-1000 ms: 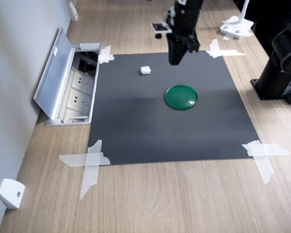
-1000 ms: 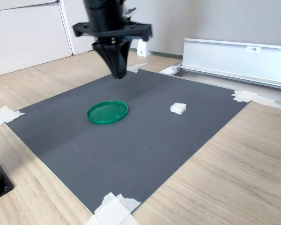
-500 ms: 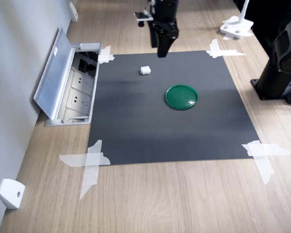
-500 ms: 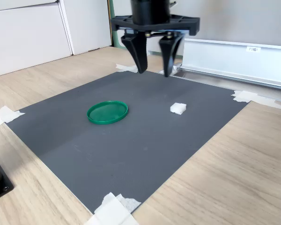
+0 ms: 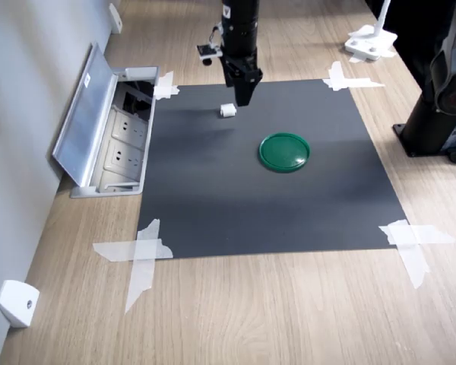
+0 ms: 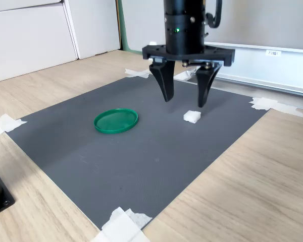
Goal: Grasp a white terminal and put it on the green lid.
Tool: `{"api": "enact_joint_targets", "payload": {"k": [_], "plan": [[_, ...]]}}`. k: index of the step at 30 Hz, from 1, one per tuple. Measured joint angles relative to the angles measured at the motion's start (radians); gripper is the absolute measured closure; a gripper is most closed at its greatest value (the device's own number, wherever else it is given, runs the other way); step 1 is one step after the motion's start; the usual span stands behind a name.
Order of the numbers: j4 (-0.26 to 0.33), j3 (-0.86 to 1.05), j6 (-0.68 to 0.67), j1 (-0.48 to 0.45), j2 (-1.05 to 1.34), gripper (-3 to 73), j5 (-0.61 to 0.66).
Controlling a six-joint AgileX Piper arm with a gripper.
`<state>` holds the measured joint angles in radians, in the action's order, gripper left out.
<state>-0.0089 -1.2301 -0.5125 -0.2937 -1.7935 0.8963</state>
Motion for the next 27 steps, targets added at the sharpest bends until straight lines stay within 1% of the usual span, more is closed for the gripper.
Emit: {"api": "enact_joint_targets", "payload": {"k": [11,22,27], "plan": [[0.009,0.000,-0.005,0.000,-0.059,2.9,-0.069],[0.027,0.000,-0.005,0.000,-0.084,2.9,-0.114],[0.043,0.000,-0.005,0.000,-0.095,3.1,-0.113]]}}
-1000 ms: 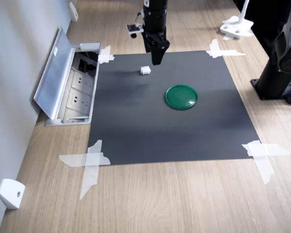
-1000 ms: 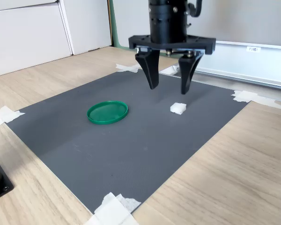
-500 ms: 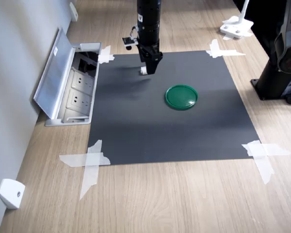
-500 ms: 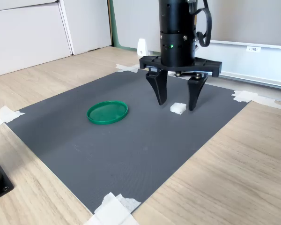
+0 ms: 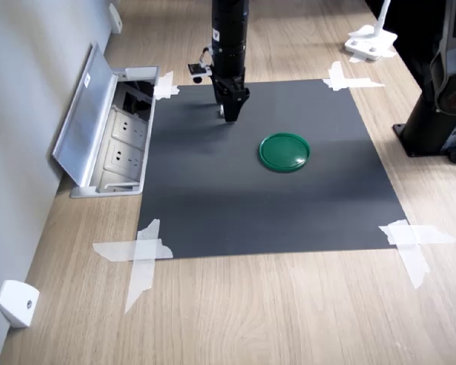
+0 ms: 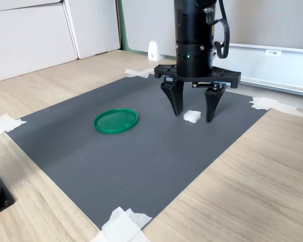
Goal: Grasp a white terminal and put it on the green lid.
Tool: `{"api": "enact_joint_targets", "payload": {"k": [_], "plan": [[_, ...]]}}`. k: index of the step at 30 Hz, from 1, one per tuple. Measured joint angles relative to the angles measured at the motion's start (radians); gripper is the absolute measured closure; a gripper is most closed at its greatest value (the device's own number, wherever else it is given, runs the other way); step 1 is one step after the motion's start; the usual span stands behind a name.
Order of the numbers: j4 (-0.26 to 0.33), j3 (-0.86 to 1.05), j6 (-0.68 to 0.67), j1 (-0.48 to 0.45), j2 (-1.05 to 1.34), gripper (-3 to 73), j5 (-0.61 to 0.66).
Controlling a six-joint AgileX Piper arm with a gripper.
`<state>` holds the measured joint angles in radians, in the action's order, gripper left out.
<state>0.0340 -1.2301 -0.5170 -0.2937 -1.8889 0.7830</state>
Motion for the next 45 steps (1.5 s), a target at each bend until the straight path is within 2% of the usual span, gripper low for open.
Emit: {"api": "enact_joint_targets", "payload": {"k": [9,13,16,21,28,35,45], "plan": [[0.002,-0.007,0.000,0.000,-0.007,7.8,0.008],[-0.004,-0.009,0.000,0.000,-0.008,13.6,0.010],[-0.004,-0.009,0.000,-0.001,-0.008,22.5,0.022],[0.017,-0.010,-0.001,-0.001,-0.008,42.1,0.049],[0.062,-0.007,-0.001,-0.001,0.080,42.3,0.101],[0.061,0.042,-0.002,0.011,0.207,42.3,0.156],[0.069,0.302,-0.006,0.173,0.394,42.3,0.122]]}}
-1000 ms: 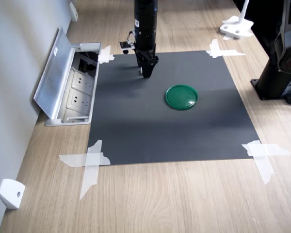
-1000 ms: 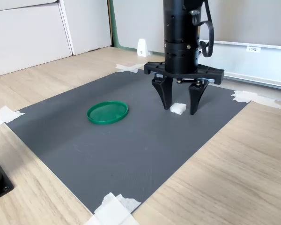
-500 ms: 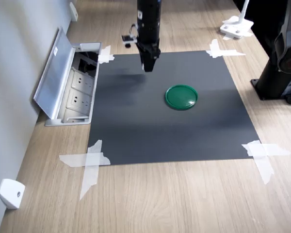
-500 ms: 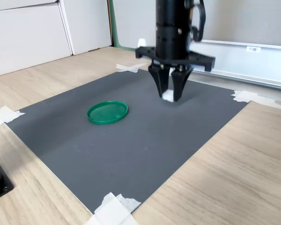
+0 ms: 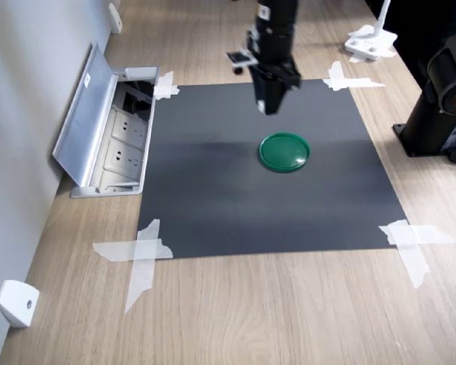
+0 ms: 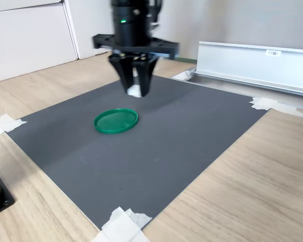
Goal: Grasp a white terminal and put it on the green lid.
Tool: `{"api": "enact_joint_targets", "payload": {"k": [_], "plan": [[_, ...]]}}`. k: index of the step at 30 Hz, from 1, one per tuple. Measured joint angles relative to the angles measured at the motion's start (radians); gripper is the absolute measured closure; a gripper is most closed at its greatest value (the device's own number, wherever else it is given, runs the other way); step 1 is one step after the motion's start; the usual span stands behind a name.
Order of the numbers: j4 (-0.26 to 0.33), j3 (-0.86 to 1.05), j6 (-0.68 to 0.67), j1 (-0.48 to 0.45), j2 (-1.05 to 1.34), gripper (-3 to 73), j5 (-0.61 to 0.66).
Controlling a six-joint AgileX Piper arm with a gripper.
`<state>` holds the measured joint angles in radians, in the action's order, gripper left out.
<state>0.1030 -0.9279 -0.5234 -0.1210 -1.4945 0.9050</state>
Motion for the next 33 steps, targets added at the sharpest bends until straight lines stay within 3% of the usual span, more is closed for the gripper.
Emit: {"api": "enact_joint_targets", "payload": {"k": [7,22,33], "plan": [[0.003,0.108,0.013,0.099,0.009,42.3,-0.099],[-0.032,0.119,0.027,0.104,-0.002,40.4,-0.140],[-0.037,0.119,0.024,0.104,-0.002,2.0,-0.194]]}}
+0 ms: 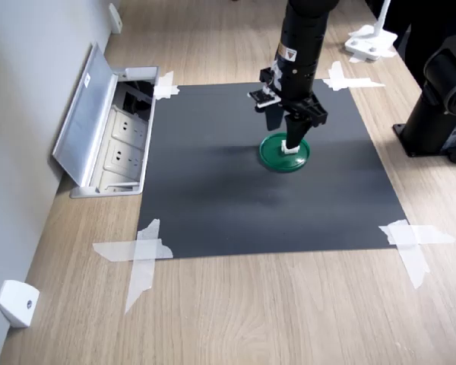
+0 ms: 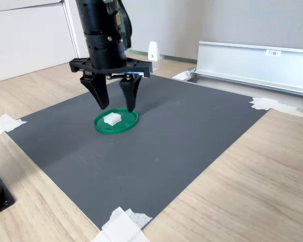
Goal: Grasp a white terminal and put it on the green lid.
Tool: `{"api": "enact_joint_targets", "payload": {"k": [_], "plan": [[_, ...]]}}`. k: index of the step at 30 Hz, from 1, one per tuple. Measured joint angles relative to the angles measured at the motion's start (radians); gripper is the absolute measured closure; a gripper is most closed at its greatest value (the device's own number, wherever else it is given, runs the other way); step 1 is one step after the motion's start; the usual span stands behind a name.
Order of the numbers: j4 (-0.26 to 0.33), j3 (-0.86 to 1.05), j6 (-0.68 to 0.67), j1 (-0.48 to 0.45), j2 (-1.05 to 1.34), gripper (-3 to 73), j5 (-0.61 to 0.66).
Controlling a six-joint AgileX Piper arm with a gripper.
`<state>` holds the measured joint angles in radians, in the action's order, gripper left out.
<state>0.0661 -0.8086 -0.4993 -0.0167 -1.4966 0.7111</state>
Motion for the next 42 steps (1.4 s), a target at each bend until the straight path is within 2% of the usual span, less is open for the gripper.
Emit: {"api": "enact_joint_targets", "payload": {"k": [3,6,10,14,18,19,21,26,31,36,42], "plan": [[-0.002,0.000,0.002,0.000,0.000,-1.0,-0.003],[0.010,0.001,0.002,-0.012,0.000,-0.3,-0.016],[0.033,0.006,0.002,-0.018,0.073,8.7,-0.067],[0.076,0.034,0.022,-0.018,0.230,29.7,-0.136],[0.095,0.137,0.058,-0.018,0.425,56.3,-0.213],[0.095,0.170,0.070,-0.018,0.485,61.6,-0.236],[0.090,0.232,0.089,-0.018,0.603,67.1,-0.277],[0.051,0.393,0.149,-0.018,0.940,69.9,-0.343],[0.013,0.528,0.344,-0.018,1.227,70.0,-0.393],[-0.059,0.612,0.537,-0.018,1.407,70.0,-0.455],[-0.078,0.659,0.571,-0.018,1.507,70.3,-0.512]]}}
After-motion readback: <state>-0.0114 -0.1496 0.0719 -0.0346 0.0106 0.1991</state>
